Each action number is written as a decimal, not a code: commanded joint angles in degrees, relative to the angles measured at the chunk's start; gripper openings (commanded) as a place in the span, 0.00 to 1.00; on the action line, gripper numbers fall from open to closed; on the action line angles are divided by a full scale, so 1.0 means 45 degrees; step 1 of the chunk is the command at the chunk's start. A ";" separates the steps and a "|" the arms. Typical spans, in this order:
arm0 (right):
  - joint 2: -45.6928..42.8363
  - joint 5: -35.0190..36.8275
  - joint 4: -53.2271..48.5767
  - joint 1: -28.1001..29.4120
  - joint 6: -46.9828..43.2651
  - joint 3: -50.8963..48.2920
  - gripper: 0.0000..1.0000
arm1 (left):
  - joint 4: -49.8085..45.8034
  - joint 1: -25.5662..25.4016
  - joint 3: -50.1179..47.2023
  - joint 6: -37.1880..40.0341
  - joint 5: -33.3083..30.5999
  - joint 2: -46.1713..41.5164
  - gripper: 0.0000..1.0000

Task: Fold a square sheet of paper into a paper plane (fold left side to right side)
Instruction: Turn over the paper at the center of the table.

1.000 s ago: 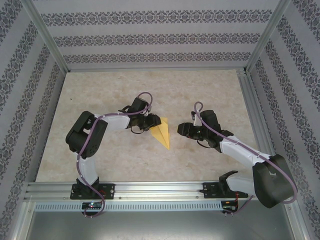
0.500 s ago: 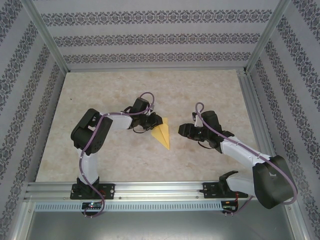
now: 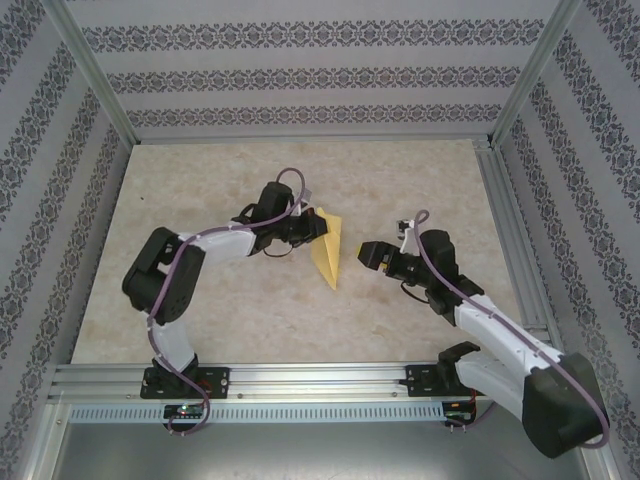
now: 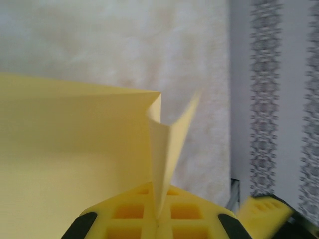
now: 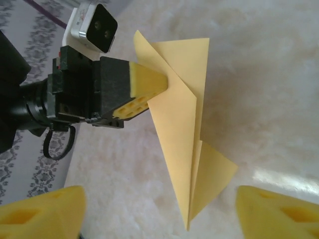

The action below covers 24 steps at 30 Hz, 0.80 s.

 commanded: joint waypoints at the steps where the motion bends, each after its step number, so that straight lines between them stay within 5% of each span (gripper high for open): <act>1: -0.0908 -0.0202 0.2343 -0.0143 0.0895 -0.0612 0.93 | 0.0856 -0.0015 0.0448 0.1052 0.0562 -0.1757 0.03; 19: 0.0546 -0.1820 0.8439 0.1177 0.3168 -0.0407 0.98 | 0.2714 -0.0248 0.1320 -0.0351 0.1215 -0.3452 0.04; 24: 0.1079 -0.1802 0.8585 0.1419 0.3263 0.0035 0.87 | 0.2772 -0.0328 0.1292 -0.0468 0.1250 -0.3418 0.04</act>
